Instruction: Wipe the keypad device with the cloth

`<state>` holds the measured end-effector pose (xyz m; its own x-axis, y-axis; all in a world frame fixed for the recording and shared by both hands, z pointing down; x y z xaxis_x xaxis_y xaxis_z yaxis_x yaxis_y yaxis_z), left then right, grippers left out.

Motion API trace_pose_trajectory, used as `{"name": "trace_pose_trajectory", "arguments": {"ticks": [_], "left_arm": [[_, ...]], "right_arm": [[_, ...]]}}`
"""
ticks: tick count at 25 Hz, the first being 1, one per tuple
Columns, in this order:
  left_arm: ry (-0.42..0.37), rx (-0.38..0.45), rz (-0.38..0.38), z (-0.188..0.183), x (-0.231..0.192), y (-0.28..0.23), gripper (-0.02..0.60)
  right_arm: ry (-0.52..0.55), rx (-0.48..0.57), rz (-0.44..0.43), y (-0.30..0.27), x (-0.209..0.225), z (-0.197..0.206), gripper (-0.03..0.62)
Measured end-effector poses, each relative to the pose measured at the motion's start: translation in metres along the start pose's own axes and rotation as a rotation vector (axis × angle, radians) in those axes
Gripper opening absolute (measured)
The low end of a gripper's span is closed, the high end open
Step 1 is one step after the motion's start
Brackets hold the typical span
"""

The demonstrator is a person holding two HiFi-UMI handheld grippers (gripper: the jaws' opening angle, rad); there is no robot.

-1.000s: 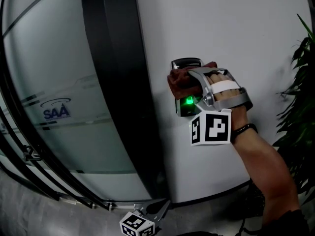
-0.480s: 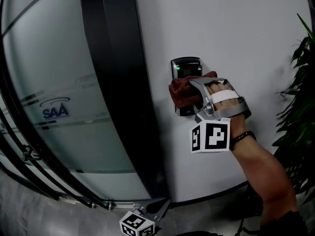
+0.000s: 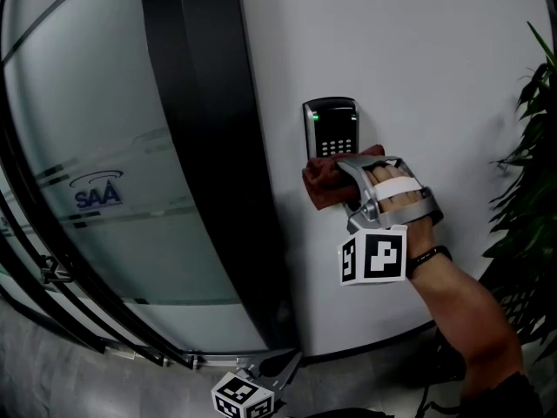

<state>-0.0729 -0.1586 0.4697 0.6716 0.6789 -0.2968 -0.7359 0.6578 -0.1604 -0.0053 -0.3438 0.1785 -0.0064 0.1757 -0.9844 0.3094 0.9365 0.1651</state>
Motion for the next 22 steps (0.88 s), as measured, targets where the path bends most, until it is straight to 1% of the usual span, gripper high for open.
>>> {"name": "trace_pose_trajectory", "arguments": {"ticks": [10, 22], "left_arm": [[0.001, -0.006, 0.006, 0.001, 0.0, -0.003, 0.017], [0.001, -0.011, 0.009, 0.002, 0.002, -0.005, 0.017]], "right_arm": [[-0.016, -0.001, -0.066, 0.005, -0.033, 0.001, 0.055], [-0.016, 0.003, -0.078, 0.011, -0.057, -0.003, 0.055]]}}
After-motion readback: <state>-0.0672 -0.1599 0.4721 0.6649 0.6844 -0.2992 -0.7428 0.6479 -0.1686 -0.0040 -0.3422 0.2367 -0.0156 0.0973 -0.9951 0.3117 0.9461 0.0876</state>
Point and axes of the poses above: the fingertips, and each gripper's own axes: y backward along the fingers, x to its right, z out of its underside, the point moved 1 cm from there along y, backward along the fingers, and after that the axes turned 4 degrees about y, right-handed, at the moved point
